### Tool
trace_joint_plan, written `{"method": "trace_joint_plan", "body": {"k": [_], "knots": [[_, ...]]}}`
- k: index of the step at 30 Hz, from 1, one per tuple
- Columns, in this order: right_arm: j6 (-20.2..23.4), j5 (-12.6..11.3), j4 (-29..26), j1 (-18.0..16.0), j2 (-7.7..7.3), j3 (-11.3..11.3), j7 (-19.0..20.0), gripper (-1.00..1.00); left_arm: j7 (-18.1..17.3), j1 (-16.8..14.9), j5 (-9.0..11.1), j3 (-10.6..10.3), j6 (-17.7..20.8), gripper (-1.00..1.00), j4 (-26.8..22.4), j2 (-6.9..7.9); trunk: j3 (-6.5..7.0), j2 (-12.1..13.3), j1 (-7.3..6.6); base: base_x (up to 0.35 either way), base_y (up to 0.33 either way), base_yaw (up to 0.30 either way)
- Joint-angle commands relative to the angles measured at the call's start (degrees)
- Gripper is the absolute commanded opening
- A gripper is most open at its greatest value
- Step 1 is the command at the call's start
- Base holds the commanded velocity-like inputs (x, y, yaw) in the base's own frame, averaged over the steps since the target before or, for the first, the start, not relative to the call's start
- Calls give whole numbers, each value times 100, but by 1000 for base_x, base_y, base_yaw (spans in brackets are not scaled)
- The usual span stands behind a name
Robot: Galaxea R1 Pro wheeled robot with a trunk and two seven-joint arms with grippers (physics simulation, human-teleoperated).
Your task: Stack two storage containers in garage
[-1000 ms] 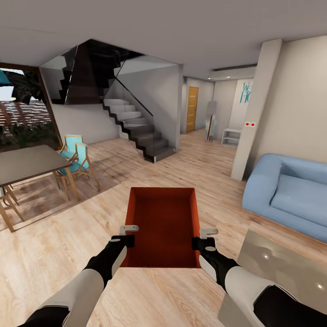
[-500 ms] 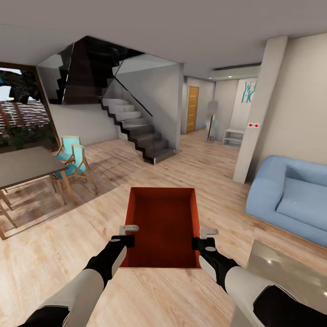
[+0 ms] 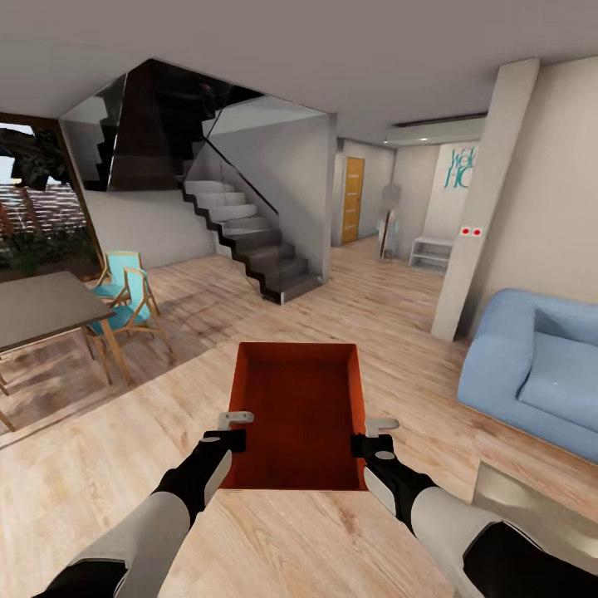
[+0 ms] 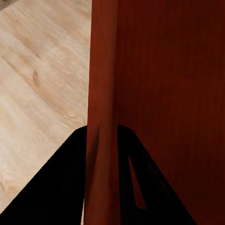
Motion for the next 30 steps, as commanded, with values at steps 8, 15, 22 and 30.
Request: {"method": "trace_joint_plan", "body": {"k": [8,15,22,30], "knots": [[-159,22,-73,-11,0,12,0,-100,33,0,-24,-32,39,-100,53,1,-13,-13,7,322,0,0],[-158,22,-73,-11,0,12,0,-100,32,0,-25,-32,39,-100,53,1,-13,-13,7,322,0,0],[-159,22,-73,-11,-4,12,0,-100,31,0,-23,-32,39,-100,53,1,-13,-13,7,321,0,0],[-159,22,-73,-11,-6,12,0,-100,31,0,-22,-31,39,-100,53,1,-13,-13,7,322,0,0]]}}
